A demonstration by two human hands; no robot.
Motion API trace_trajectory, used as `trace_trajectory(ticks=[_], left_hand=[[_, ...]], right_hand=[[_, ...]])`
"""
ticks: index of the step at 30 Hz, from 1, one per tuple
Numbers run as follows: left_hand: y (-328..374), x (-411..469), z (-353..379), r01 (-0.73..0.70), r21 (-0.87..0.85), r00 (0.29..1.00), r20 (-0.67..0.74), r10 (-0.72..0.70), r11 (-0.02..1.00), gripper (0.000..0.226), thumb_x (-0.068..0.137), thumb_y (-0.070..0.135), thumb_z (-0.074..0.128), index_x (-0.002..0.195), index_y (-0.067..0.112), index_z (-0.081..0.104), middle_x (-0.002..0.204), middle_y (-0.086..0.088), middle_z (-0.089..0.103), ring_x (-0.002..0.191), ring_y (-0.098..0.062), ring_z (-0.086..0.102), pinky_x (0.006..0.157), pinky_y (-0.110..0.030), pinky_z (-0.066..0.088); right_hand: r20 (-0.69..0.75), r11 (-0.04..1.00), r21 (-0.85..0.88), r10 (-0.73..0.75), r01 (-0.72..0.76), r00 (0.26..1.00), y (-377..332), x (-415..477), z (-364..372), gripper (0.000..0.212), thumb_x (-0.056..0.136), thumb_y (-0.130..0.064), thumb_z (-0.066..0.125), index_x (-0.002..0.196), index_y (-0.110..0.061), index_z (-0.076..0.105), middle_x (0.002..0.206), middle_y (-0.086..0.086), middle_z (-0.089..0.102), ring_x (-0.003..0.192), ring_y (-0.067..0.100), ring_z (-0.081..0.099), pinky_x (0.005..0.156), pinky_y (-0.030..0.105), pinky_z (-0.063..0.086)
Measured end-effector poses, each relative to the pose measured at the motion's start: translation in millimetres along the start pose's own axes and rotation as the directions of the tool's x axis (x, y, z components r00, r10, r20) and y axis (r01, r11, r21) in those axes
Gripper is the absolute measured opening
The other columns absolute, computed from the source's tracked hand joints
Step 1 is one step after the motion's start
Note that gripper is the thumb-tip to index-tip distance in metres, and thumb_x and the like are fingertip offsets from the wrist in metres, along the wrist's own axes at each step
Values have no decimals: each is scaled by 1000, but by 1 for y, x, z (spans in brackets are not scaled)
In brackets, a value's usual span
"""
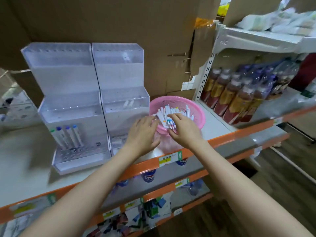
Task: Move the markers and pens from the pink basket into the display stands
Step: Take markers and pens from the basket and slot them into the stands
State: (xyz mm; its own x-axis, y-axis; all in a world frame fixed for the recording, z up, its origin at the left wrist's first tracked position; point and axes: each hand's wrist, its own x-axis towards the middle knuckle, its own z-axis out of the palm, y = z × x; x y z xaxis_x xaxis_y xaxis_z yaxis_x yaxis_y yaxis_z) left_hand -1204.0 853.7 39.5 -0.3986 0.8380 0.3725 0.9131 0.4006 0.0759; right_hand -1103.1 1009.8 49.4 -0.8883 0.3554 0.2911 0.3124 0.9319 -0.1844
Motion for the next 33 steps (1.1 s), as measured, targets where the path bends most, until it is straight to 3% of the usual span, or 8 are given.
trace_trajectory(ticks=[5,12,21,26,29,33], left_hand=[[29,50,22,22,-31,999,28,-21,999,49,78,38,55,115,7,60,118,-13,59,109,-33,56,89,-41,45],[47,107,50,129,-74,989,87,-122,989,49,85,41,57,125,13,53,125,-9,52,113,-30,50,89,-41,42],[21,133,71,339,7,926,172,-335,941,46,86,43,55,118,9,52,119,-12,50,111,-31,49,81,-41,43],[16,134,79,382,8,912,157,-379,924,50,88,46,50,123,12,53,122,-12,55,112,-28,50,84,-38,43],[17,134,79,411,8,901,150,-408,911,53,88,49,50,126,11,52,124,-11,55,112,-26,50,86,-38,44],[20,133,79,479,42,867,136,-480,877,52,88,46,51,123,8,55,120,-12,53,108,-26,49,83,-36,44]], right_hand=[[30,996,-22,83,-83,996,49,9,-7,53,91,-38,54,140,-27,40,138,-3,48,117,23,52,77,34,46],[163,980,59,178,-190,970,93,46,4,54,89,-33,56,139,-21,38,140,2,44,122,27,49,85,40,46],[271,987,114,81,-115,959,98,90,25,46,88,-28,59,127,-8,45,133,14,47,115,33,51,85,38,44],[248,987,110,89,-119,965,96,95,32,30,86,-29,56,109,-10,53,110,14,60,99,32,57,68,34,39],[203,987,71,129,-146,971,96,95,32,38,87,-34,57,115,-8,51,116,12,57,103,29,55,66,32,34],[193,984,-37,175,-171,965,92,95,32,44,86,-37,54,118,-7,53,126,11,52,112,28,51,72,33,38]])
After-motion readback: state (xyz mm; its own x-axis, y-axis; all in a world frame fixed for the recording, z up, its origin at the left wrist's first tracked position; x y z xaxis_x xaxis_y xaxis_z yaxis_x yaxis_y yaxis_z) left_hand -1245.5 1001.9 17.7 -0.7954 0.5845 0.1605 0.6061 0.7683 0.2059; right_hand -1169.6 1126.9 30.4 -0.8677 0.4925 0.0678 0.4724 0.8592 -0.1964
